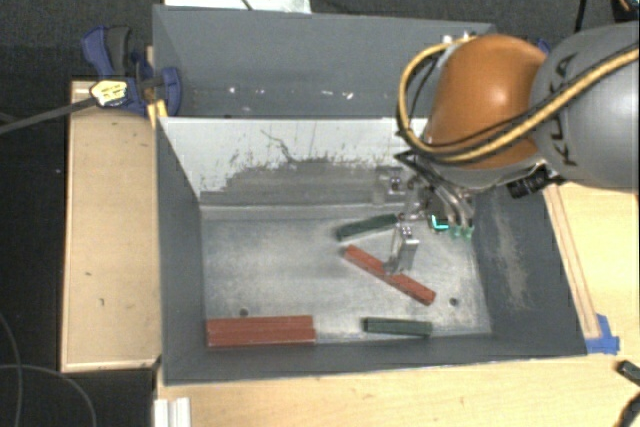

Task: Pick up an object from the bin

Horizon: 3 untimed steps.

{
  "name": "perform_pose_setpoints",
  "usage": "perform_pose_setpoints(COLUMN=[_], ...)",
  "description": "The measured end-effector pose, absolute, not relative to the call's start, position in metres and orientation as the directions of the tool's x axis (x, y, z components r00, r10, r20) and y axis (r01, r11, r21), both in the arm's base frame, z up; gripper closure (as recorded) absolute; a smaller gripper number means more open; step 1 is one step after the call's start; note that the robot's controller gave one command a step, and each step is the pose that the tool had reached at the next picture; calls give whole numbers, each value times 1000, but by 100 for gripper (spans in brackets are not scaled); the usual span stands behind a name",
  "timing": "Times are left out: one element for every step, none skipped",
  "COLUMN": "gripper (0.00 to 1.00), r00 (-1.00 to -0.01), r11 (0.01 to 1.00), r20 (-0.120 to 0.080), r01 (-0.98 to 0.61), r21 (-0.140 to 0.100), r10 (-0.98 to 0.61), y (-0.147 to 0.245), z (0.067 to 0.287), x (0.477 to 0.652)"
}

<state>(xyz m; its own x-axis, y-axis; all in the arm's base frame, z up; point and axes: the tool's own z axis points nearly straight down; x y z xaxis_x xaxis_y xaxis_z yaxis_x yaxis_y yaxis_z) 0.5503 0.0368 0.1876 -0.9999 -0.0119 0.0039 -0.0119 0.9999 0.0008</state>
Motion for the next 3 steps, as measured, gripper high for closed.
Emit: perform_pose_setpoints(gripper=[0,0,100], r00=[-1000,-997,-998], r11=[1000,997,998], r20=[4,1,-2], r01=[-21,-73,-68], r21=[0,2,1], r10=[-21,-73,-68], y=[-13,23,21], z=[71,70,71], x=[568,539,541])
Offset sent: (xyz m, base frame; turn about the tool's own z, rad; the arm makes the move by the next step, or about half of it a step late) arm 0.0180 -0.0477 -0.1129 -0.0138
